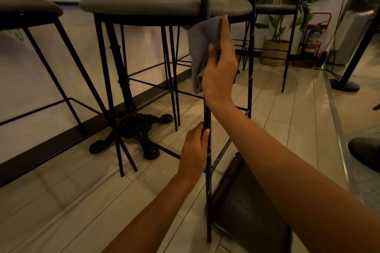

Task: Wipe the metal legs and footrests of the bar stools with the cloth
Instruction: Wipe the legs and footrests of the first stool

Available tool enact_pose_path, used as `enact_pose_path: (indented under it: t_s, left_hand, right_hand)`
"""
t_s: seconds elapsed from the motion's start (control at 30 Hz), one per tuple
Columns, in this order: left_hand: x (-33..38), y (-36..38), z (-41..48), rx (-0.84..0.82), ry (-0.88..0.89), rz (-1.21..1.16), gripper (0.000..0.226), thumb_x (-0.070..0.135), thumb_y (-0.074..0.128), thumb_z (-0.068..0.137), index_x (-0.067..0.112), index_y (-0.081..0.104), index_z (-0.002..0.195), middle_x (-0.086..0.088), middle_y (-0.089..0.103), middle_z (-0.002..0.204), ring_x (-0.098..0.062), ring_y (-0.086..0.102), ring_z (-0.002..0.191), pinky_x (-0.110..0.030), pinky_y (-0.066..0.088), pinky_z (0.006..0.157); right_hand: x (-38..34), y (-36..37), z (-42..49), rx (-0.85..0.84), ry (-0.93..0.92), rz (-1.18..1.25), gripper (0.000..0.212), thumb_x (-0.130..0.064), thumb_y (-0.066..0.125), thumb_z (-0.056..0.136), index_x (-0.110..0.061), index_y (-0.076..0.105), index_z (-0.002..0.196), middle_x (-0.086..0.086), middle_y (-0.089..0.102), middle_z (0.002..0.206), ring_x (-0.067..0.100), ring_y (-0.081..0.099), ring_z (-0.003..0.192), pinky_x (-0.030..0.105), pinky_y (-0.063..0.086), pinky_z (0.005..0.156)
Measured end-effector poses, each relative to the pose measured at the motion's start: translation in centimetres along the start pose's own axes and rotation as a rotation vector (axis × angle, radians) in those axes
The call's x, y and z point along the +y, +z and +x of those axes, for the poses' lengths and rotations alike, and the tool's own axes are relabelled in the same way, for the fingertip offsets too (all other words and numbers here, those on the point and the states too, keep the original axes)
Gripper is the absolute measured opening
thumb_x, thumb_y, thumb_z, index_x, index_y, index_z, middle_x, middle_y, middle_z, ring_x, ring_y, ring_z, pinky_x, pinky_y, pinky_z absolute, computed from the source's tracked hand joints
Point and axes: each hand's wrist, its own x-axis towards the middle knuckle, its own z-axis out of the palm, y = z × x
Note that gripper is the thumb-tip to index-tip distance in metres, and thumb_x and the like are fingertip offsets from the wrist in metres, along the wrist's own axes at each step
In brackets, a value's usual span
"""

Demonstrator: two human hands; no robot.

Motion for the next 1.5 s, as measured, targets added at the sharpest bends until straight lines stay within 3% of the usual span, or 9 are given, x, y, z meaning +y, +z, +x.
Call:
enact_pose_path:
  t_s: [0.2, 0.37, 0.6, 0.77, 0.83, 0.97, 1.13, 1.33, 1.5]
  left_hand:
    - [-0.1, 0.0, -0.1, 0.006, 0.0, 0.013, 0.038, 0.026, 0.037, 0.098, 0.011, 0.046, 0.132, -0.008, 0.057, 0.117, 0.0, 0.044, 0.102, -0.008, 0.034, 0.084]
    - [0.0, 0.1, -0.1, 0.026, 0.013, 0.025, 0.038, 0.025, 0.037, 0.098, 0.008, 0.048, 0.13, -0.01, 0.058, 0.115, -0.002, 0.047, 0.102, 0.001, 0.034, 0.08]
    - [0.1, 0.1, -0.1, 0.026, -0.023, -0.017, 0.029, 0.018, 0.037, 0.099, 0.006, 0.052, 0.12, -0.014, 0.058, 0.107, -0.015, 0.056, 0.095, -0.037, 0.05, 0.085]
    - [0.2, 0.1, -0.2, 0.017, -0.007, -0.007, 0.034, 0.022, 0.035, 0.099, 0.009, 0.05, 0.127, -0.01, 0.058, 0.11, -0.009, 0.052, 0.098, -0.013, 0.04, 0.081]
    - [0.2, -0.1, -0.3, 0.01, -0.003, 0.004, 0.035, 0.023, 0.035, 0.099, 0.01, 0.049, 0.128, -0.007, 0.058, 0.109, -0.006, 0.05, 0.096, -0.007, 0.037, 0.077]
    - [0.1, 0.0, -0.3, 0.0, -0.036, -0.015, 0.032, 0.023, 0.035, 0.099, 0.007, 0.052, 0.12, -0.012, 0.058, 0.107, -0.015, 0.055, 0.097, -0.02, 0.043, 0.08]
    - [0.0, -0.1, -0.1, -0.001, -0.098, -0.023, 0.02, 0.009, 0.04, 0.097, -0.004, 0.054, 0.104, -0.018, 0.056, 0.096, -0.006, 0.048, 0.07, -0.01, 0.041, 0.065]
    - [0.1, 0.0, -0.3, 0.015, -0.09, -0.056, 0.018, 0.009, 0.043, 0.097, -0.004, 0.055, 0.103, -0.021, 0.058, 0.094, -0.022, 0.056, 0.078, -0.017, 0.043, 0.065]
    - [0.4, -0.2, -0.4, 0.012, -0.107, -0.06, 0.02, 0.011, 0.041, 0.098, -0.002, 0.055, 0.104, -0.013, 0.055, 0.094, -0.002, 0.048, 0.073, -0.004, 0.039, 0.068]
  right_hand:
    - [0.1, 0.7, 1.7, -0.079, -0.109, -0.092, 0.044, 0.002, 0.035, 0.094, 0.004, 0.03, 0.138, 0.024, 0.029, 0.147, 0.032, 0.027, 0.138, -0.003, 0.014, 0.1]
    - [0.9, 0.1, -0.2, -0.064, -0.193, -0.187, 0.046, 0.007, 0.037, 0.09, 0.006, 0.034, 0.135, 0.025, 0.031, 0.146, 0.023, 0.028, 0.136, -0.003, 0.014, 0.103]
    - [3.2, -2.0, -5.4, -0.149, -0.136, -0.225, 0.051, 0.009, 0.037, 0.086, 0.003, 0.032, 0.137, 0.022, 0.03, 0.147, 0.004, 0.024, 0.131, 0.003, 0.019, 0.107]
    - [2.0, -1.5, -3.4, -0.12, -0.129, -0.217, 0.048, 0.012, 0.037, 0.089, 0.007, 0.031, 0.136, 0.025, 0.031, 0.145, -0.003, 0.028, 0.125, -0.01, 0.019, 0.091]
    - [2.0, -1.3, -3.1, -0.111, -0.139, -0.218, 0.048, 0.011, 0.037, 0.089, 0.006, 0.032, 0.136, 0.024, 0.032, 0.145, -0.001, 0.029, 0.126, -0.007, 0.02, 0.096]
    - [3.3, -2.0, -5.1, -0.149, -0.149, -0.229, 0.048, 0.008, 0.041, 0.088, 0.003, 0.034, 0.136, 0.021, 0.032, 0.146, 0.02, 0.04, 0.13, 0.013, 0.033, 0.107]
    - [4.6, -2.9, -8.0, -0.194, -0.058, -0.18, 0.049, 0.01, 0.04, 0.087, 0.003, 0.035, 0.136, 0.02, 0.03, 0.148, -0.006, 0.02, 0.131, 0.006, 0.021, 0.108]
    - [4.5, -3.5, -8.4, -0.208, 0.041, -0.123, 0.047, 0.01, 0.043, 0.088, -0.002, 0.04, 0.134, 0.016, 0.037, 0.145, 0.002, 0.027, 0.131, 0.012, 0.022, 0.111]
    - [4.0, -2.9, -7.7, -0.147, 0.037, -0.111, 0.047, 0.006, 0.046, 0.09, -0.003, 0.038, 0.135, 0.016, 0.039, 0.143, 0.0, 0.029, 0.129, 0.012, 0.024, 0.11]
